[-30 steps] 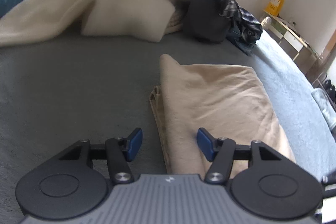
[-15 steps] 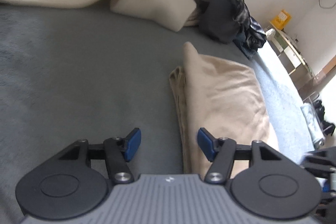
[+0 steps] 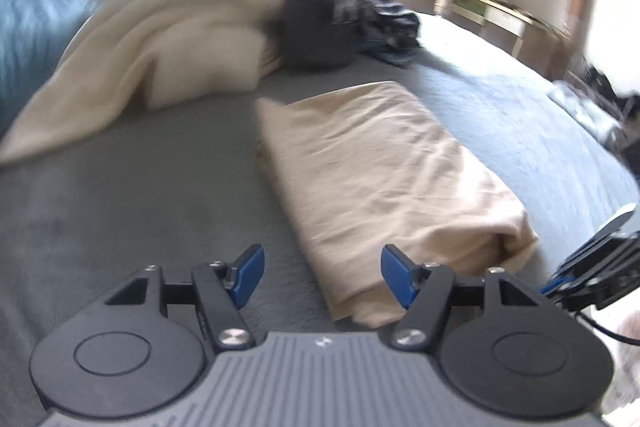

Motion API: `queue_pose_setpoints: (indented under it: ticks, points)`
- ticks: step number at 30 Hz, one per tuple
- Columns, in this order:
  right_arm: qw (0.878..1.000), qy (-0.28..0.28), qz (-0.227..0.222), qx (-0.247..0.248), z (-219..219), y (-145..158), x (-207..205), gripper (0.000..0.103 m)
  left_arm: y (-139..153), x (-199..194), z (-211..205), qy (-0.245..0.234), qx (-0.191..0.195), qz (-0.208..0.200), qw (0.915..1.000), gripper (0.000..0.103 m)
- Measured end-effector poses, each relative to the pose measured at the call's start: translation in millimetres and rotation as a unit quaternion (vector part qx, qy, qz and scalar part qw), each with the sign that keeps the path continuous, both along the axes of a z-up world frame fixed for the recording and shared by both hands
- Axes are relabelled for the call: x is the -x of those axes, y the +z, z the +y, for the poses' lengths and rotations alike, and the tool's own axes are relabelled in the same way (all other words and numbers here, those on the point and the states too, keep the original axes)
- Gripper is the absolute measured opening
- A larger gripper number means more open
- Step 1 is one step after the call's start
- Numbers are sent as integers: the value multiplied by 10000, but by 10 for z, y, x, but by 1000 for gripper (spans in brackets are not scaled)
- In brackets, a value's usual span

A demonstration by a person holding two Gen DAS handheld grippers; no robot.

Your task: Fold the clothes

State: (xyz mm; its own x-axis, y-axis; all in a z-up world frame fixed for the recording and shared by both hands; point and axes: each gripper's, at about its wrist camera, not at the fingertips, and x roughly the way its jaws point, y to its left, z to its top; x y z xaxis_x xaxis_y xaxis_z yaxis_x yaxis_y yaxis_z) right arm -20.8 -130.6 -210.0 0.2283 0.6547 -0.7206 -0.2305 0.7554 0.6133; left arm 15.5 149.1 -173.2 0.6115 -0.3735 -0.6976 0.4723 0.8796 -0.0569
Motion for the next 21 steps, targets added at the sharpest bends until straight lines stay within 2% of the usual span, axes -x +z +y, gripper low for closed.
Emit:
queue_pose_setpoints:
  ticks: [3,7,10,17,21]
  points:
    - [9986,-302,388,182,67,-174,52,11,7,103,-196,-390,-215,-237,9987,66]
    - [9948,-894,462,156,12,-287,56,11,-36,163,-433,-957,-485,-452,9932,65]
    - [9938,-1111,90,57,-22,-208,65,11,-74,119,-525,-1211,-511,-442,9903,62]
    - [9886,-1357,-624,-205,-51,-55,67,11,-115,-1,-582,-1442,-511,-262,9879,41]
    - [9866,-1303,-979,-99,-31,-12,-35,11,-121,-52,-584,-1510,-484,-117,9873,40]
